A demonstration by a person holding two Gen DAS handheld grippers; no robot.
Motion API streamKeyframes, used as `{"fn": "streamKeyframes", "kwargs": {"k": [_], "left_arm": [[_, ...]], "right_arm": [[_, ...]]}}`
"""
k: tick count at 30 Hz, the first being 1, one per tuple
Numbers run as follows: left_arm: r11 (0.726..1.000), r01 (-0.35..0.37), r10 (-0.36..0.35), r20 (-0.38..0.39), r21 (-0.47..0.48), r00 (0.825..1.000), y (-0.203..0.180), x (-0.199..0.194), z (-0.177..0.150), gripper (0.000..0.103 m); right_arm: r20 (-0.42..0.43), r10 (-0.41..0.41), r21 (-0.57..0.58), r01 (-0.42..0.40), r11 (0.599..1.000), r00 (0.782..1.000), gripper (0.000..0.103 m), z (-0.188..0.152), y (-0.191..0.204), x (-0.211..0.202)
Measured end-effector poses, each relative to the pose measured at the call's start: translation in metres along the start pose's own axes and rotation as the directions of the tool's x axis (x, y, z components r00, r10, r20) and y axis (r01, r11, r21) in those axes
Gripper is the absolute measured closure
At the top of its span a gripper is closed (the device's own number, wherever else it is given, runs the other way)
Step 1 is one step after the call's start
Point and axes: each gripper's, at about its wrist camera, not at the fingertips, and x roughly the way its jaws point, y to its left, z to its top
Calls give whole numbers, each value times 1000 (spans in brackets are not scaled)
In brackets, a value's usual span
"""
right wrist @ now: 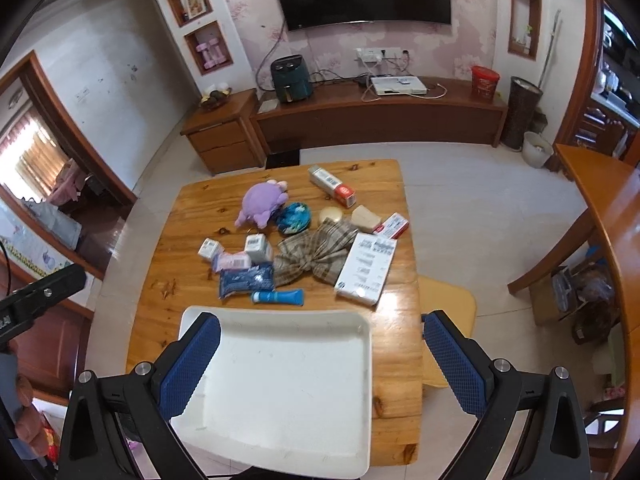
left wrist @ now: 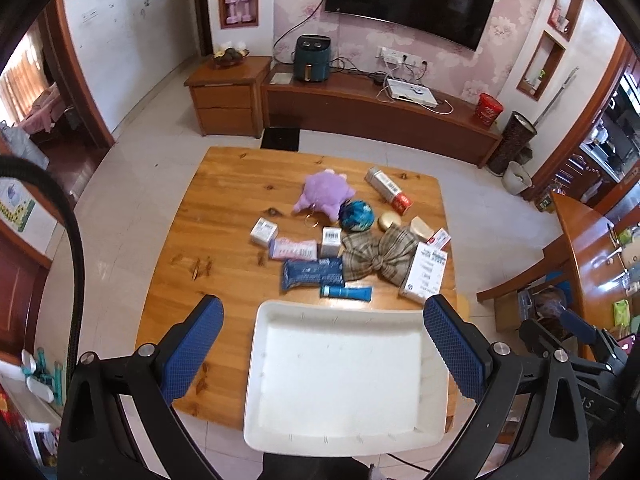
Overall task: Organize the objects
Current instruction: 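Move both tools from above the tray toward the items on the table, then grasp the white HP box with the right tool while the left grasps a small white box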
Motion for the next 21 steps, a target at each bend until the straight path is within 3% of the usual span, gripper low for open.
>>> {"fn": "streamKeyframes", "kwargs": {"k": [9, 15, 21], "left_arm": [[995, 45, -43, -24, 93, 999, -17, 48, 60, 2], [990, 92, -85, -69, 111, 994, -21, 110, 81, 2], [988, 78, -56, -161, 135, 985, -23, 193, 85, 2]], "right_arm": [[-56, -51, 87, 55, 995, 997, 1, 51, -16, 39], [-126, -64, 154, 83, 985, 990, 1, 68, -34, 108], [-212, -41, 244, 93, 965, 977, 1, 65, -53, 190]]}}
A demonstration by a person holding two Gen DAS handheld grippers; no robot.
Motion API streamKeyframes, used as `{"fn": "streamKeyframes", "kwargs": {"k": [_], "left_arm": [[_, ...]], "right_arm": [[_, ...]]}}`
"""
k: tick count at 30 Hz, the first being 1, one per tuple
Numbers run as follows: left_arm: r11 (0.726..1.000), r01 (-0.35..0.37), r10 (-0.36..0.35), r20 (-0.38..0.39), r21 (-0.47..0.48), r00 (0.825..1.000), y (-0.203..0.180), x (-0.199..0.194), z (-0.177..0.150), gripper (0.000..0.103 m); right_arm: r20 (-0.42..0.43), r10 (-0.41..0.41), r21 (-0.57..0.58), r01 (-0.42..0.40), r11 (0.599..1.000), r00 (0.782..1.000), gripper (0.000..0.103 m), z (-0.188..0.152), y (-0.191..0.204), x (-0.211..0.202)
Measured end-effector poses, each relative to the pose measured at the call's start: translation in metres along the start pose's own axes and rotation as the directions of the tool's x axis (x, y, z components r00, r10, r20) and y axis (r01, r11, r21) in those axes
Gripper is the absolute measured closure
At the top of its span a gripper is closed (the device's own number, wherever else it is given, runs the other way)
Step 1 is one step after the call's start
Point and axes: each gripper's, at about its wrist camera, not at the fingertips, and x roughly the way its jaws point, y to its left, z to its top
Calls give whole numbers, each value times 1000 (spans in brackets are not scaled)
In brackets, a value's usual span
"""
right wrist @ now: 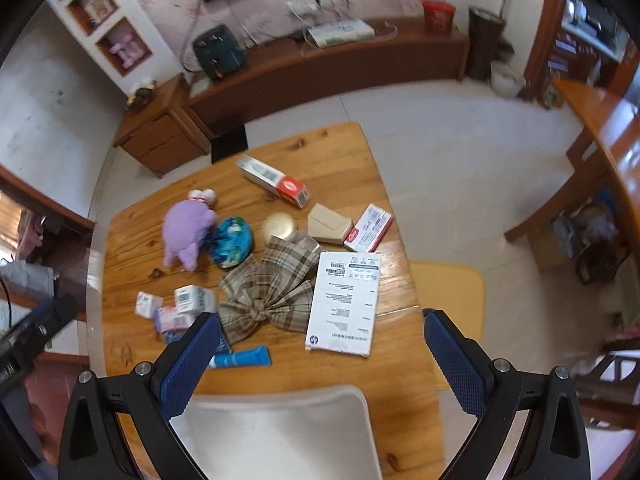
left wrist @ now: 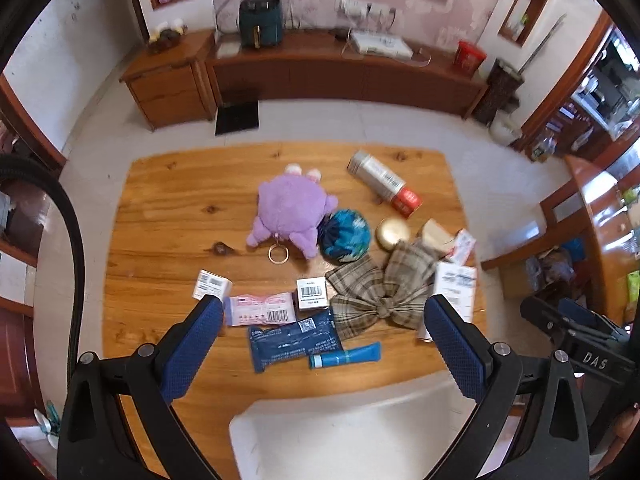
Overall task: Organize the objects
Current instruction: 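Grasp the white HP box with the right tool while the left grasps a small white box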
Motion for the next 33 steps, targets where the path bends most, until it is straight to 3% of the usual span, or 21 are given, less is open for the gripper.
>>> {"fn": "streamKeyframes", "kwargs": {"k": [5, 7, 12, 19, 25, 28, 32, 33], "left_arm": [[1000, 11, -11, -78, -11, 997, 2, 66, -2, 2], [1000, 11, -14, -110, -24, 994, 4, 85, -4, 2], [998, 30, -40, -188, -54, 981, 9, 125, -9, 2], [994, 23, -47, -232, -106, 972, 20, 153, -13, 3], [994, -37, 16, -203, -100, 979, 26, 153, -14, 3], [992, -39, 12, -224, -118, 975, 30, 158, -15, 12], [990, -24, -14, -270, -137, 963, 32, 166, -18, 35], [991, -27, -11, -275, -134, 961, 32, 165, -20, 37]], "right_arm": [[-78, -31, 44, 35, 998, 996, 1, 5, -7, 65], [-90, -64, 62, 69, 996, 994, 1, 7, -11, 81], [-139, -59, 85, 71, 994, 989, 1, 9, -13, 116], [-179, -105, 76, 120, 990, 978, 1, 8, -12, 141], [-229, -92, 94, 116, 989, 969, 17, 8, -17, 154], [-253, -88, 99, 116, 988, 963, 24, 7, -20, 159], [-262, -74, 112, 106, 988, 962, 24, 7, -24, 159], [-265, -72, 112, 105, 988, 962, 24, 8, -24, 159]]}}
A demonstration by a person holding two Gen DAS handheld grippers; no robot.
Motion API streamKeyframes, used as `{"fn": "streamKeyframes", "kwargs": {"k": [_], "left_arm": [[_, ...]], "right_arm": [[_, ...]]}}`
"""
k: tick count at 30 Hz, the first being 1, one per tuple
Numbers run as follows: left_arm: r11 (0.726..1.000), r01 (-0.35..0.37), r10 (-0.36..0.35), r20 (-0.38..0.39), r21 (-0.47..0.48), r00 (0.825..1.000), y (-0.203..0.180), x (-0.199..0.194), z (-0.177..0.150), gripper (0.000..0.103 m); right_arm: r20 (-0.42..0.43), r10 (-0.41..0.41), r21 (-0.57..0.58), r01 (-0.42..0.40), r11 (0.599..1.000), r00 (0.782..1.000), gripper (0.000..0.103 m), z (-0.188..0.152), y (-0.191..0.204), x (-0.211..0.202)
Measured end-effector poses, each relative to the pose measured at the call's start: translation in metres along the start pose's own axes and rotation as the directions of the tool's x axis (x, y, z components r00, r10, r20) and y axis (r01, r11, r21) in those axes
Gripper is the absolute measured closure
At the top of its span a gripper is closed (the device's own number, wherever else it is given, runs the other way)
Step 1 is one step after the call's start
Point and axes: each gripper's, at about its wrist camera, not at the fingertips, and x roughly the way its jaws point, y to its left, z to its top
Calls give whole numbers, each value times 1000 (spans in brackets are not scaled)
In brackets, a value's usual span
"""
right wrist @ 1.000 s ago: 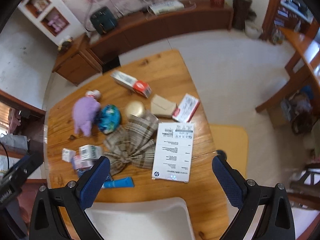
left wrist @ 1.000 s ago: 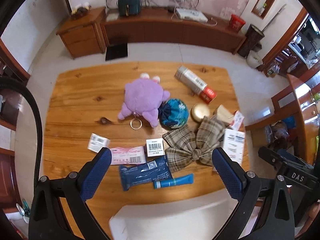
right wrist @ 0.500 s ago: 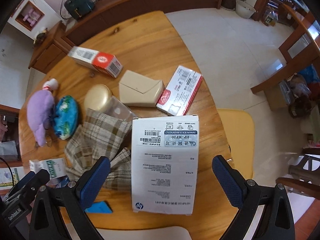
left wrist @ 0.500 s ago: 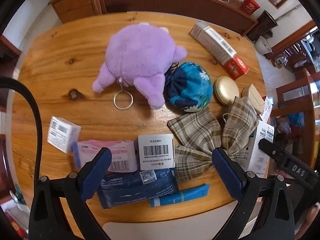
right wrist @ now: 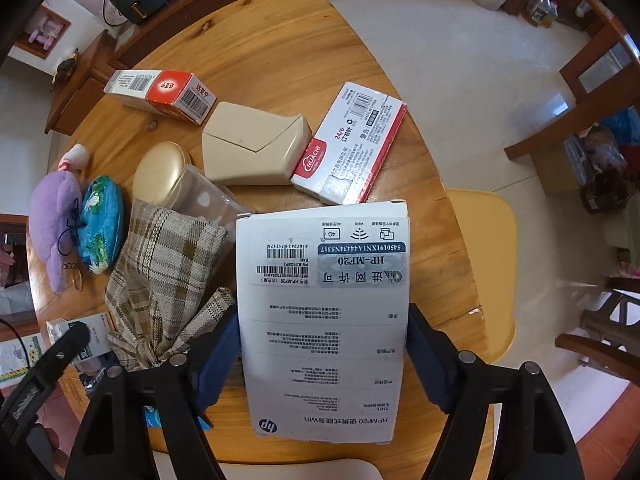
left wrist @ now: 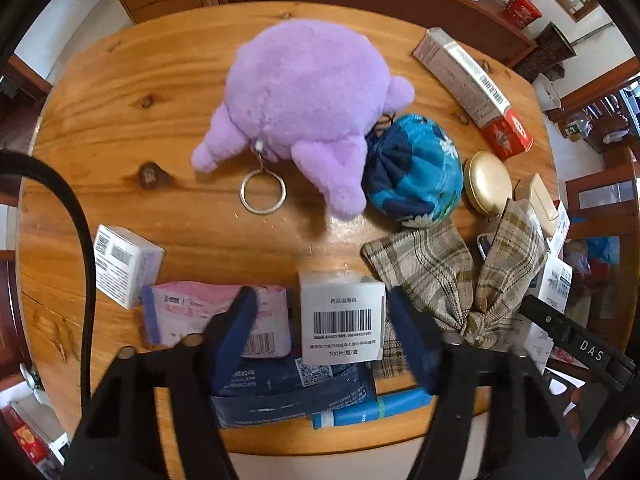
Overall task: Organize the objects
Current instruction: 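Grasp the white HP box with the right tool while the left grasps a small white box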
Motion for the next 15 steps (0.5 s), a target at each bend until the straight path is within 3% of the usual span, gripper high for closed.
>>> {"fn": "streamKeyframes", "kwargs": {"k": [8, 10, 12, 15], "left_arm": [[999, -29, 29, -2, 28, 1000, -7, -2, -3, 37], [999, -34, 34, -7, 37, 999, -8, 1, -1, 45], [998, -37, 38, -19, 47, 999, -11, 2, -2, 59], [998, -44, 45, -18, 45, 999, -11, 2, -3, 65]], "right_arm": [[-3, 24, -27, -24, 999, 1000, 25, -1, -3, -3], [-6, 31, -34, -31, 999, 1000, 25, -2, -4, -4], [-7, 40, -35, -41, 999, 999, 25, -5, -1, -3], [-3, 54, -34, -54, 998, 999, 25, -5, -5, -7]]}}
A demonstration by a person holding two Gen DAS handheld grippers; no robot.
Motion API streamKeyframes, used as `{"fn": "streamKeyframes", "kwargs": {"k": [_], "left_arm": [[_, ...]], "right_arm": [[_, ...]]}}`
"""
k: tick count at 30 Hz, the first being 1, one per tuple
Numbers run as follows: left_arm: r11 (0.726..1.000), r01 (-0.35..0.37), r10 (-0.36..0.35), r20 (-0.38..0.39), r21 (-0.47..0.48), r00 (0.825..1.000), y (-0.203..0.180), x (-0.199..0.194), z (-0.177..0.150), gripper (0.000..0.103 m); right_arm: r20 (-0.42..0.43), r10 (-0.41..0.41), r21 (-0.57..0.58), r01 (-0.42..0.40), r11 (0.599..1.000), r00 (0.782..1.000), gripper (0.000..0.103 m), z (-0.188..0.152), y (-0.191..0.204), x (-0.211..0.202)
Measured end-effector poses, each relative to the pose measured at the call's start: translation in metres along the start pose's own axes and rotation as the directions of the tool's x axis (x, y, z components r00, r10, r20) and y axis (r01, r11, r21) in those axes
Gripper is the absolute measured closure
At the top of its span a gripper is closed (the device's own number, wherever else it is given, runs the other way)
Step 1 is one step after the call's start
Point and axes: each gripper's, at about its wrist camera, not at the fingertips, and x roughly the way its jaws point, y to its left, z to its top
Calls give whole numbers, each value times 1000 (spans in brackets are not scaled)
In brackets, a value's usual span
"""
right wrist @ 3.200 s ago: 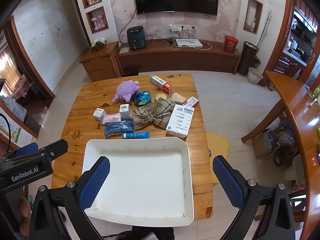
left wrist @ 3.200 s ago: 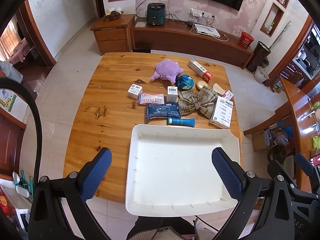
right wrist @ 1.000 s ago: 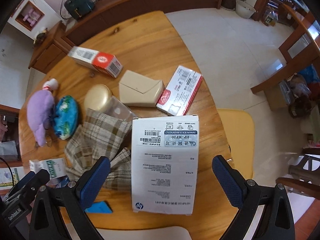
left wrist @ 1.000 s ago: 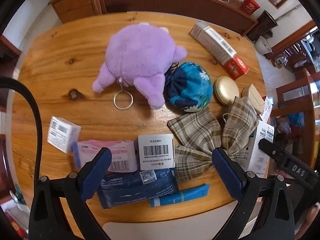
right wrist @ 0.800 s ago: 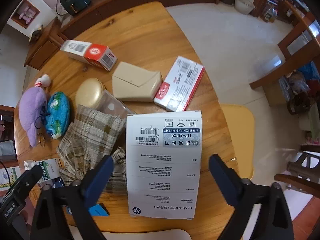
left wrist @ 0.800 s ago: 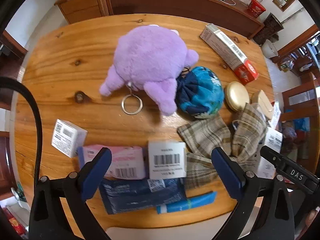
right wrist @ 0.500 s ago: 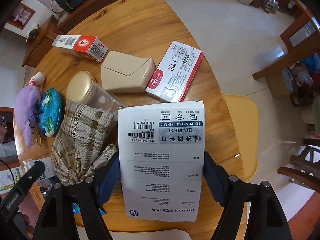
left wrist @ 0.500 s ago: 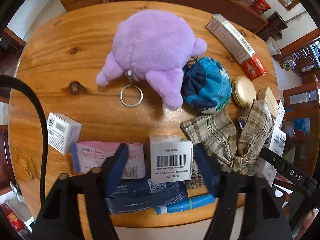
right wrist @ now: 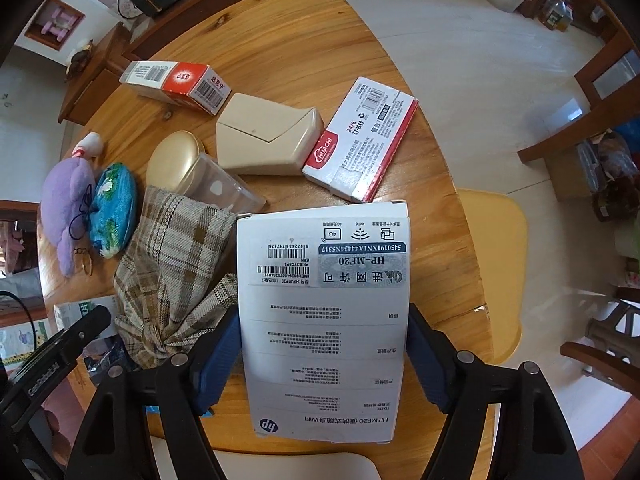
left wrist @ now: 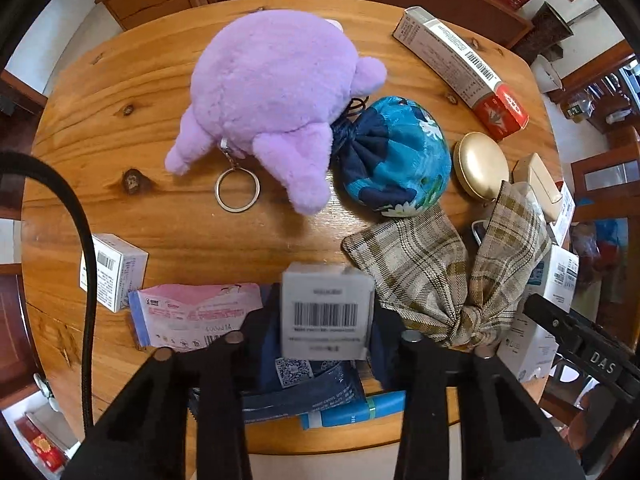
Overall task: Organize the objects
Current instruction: 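Grasp the white HP box with the right tool while the left grasps a small white box, then carry both held boxes back over the white tray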
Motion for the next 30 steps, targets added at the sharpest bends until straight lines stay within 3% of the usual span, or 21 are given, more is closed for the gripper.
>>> {"fn": "streamKeyframes", "kwargs": {"k": [6, 18, 24, 30], "left_arm": [[1000, -14, 13, 69, 12, 998, -4, -16, -2, 66], [998, 61, -58, 181, -10, 982, 2, -70, -7, 66], [995, 99, -100, 237, 17, 966, -63, -98, -13, 66], [993, 106, -118, 262, 58, 958, -79, -139, -51, 66]], "right_arm": [[30, 29, -9, -28, 1000, 999, 25, -1, -5, -19], [118, 108, -24, -106, 994, 987, 25, -22, 0, -60], [187, 171, -70, -160, 985, 967, 25, -42, 13, -107], [242, 213, -168, -176, 970, 946, 25, -82, 31, -159]]}}
